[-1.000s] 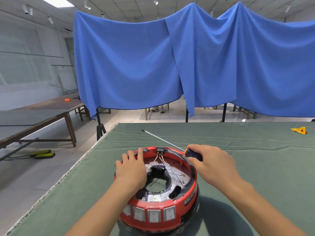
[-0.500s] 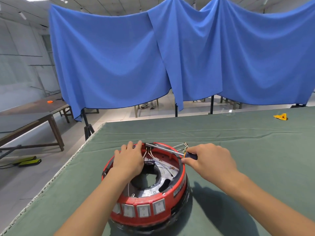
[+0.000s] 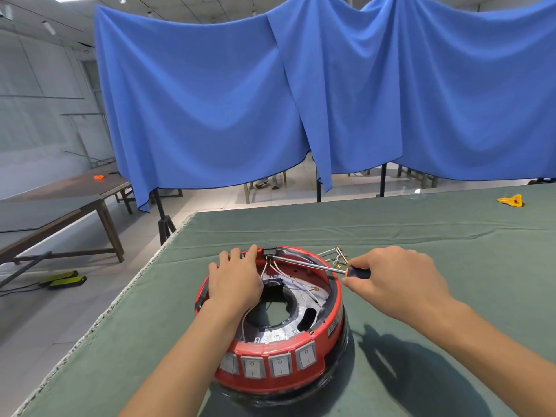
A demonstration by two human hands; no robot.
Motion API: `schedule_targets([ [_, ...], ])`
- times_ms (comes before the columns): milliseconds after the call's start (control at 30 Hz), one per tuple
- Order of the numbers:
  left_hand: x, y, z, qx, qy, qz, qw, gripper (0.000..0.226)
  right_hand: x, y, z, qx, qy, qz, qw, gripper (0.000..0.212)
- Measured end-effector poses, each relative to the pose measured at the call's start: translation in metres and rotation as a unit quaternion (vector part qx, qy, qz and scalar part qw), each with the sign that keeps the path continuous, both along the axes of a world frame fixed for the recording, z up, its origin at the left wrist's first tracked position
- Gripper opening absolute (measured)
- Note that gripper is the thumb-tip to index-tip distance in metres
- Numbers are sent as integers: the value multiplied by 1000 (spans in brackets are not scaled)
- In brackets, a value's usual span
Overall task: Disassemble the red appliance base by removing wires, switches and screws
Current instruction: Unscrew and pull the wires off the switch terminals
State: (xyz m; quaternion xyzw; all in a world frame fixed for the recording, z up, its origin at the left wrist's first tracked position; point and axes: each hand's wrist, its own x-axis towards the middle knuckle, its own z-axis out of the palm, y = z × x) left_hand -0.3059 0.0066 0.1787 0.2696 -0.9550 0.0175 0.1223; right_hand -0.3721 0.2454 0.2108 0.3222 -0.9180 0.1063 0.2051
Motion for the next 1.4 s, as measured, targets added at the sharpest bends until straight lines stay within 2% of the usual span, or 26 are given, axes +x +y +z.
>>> schedule_targets([
  [633,1,0,2,13,12,0,1000,62,-16,0,14,40,36,31,998,30],
  [867,-1,-3,2,19,14,-3,1000,61,-35,-2,15,57,70,61,994,30],
  [1000,-2,-3,2,20,-15,-10,1000,64,-45,3,11,65,82,86,991,34],
  [1400,-4,-6,2,29,-19,-15,999,58,-89,0,15,104,134,166,972,25],
])
